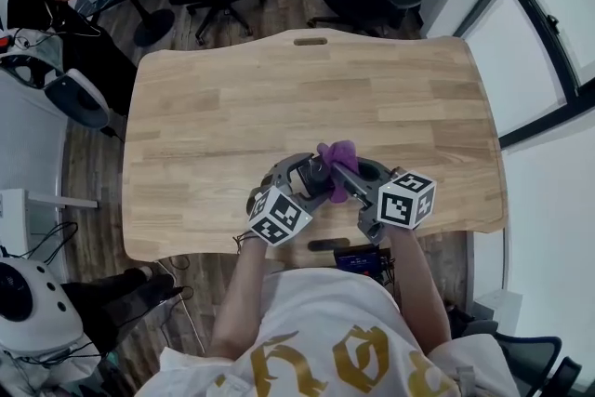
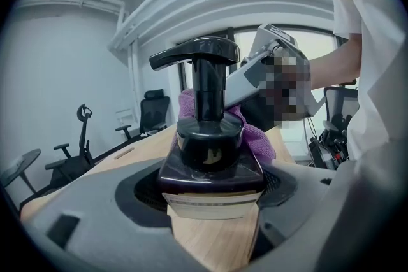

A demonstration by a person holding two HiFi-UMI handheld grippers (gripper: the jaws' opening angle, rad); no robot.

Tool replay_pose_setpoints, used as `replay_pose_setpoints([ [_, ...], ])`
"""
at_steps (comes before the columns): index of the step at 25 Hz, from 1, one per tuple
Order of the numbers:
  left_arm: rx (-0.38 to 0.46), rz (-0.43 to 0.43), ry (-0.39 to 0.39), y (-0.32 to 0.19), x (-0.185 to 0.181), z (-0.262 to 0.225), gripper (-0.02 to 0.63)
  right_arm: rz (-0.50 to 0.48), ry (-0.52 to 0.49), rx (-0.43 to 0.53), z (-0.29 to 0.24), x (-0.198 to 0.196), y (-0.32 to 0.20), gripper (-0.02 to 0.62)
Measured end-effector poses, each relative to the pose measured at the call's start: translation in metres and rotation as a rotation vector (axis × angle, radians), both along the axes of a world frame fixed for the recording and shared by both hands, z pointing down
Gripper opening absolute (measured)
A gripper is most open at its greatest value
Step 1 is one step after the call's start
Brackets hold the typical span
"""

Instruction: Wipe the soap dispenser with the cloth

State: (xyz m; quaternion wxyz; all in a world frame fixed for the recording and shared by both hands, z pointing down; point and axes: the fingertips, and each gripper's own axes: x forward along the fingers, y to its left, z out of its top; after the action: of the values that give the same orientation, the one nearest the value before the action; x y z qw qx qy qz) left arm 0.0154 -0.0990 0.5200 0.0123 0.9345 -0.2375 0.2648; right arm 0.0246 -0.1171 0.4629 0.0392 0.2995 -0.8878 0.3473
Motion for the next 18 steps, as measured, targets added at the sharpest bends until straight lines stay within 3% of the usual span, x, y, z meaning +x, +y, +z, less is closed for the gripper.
replay_pose_setpoints([
  [18,-0.032,0.114,-0.030,0.014,-0.010,0.009,0.331,-0.117,0.049,-0.095,0.013,-0.018,-0.002,0.041],
])
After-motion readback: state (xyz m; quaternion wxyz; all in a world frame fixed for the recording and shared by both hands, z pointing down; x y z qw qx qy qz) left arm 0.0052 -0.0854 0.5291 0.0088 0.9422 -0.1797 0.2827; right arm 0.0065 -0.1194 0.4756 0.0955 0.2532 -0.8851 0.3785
